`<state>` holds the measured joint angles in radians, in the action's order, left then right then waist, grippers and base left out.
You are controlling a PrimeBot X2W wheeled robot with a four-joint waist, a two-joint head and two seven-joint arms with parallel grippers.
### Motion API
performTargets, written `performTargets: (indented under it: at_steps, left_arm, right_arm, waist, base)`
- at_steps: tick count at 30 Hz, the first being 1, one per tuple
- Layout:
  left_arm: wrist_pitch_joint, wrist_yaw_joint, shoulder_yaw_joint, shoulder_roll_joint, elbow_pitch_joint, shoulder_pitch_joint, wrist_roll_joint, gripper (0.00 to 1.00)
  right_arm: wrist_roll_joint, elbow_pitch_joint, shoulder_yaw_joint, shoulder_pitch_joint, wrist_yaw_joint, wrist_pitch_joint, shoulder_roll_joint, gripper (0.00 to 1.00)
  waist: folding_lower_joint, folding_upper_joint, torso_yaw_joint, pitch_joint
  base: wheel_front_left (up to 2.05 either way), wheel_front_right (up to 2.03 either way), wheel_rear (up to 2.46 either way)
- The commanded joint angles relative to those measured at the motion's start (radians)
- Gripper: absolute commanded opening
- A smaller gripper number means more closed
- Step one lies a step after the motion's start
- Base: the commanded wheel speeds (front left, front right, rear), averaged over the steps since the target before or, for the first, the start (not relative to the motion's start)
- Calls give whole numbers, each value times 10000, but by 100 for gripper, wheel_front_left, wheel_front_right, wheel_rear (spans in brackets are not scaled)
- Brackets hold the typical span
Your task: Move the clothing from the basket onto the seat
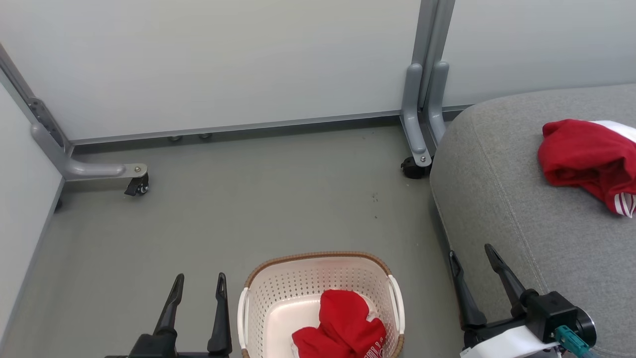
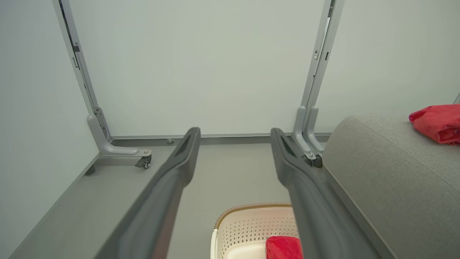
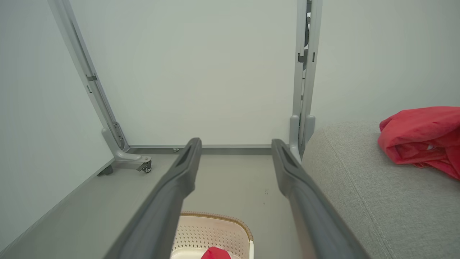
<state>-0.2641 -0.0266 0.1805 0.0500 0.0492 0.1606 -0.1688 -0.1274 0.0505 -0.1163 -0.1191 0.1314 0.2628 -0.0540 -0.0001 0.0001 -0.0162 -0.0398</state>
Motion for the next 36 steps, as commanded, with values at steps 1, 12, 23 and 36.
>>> performTargets:
  at_steps: [1, 12, 23, 36]
  left_arm:
    - [-4, 52, -2, 11, 42, 175, 77, 100]
    - [-4, 255, 90, 11, 225, 38, 39, 100]
    - [-6, 726, 514, 12, 723, -1132, 332, 100]
    - [-6, 1535, 2272, 337, 3345, -4971, 1508, 100]
  right_arm:
    - [-28, 23, -23, -62, -13, 31, -58, 100]
    - [-67, -63, -87, 56, -13, 31, -123, 100]
    - [42, -534, 570, 759, -13, 31, -281, 100]
    - [-192, -1678, 1863, 3133, -14, 31, -466, 100]
  waist:
    - [1, -1, 3, -14]
    - [1, -1, -103, 229]
    - [1, -1, -197, 2147]
    - [1, -1, -379, 6080]
  base:
    - [0, 0, 0]
    - [0, 0, 0]
    - [0, 0, 0]
    - [0, 0, 0]
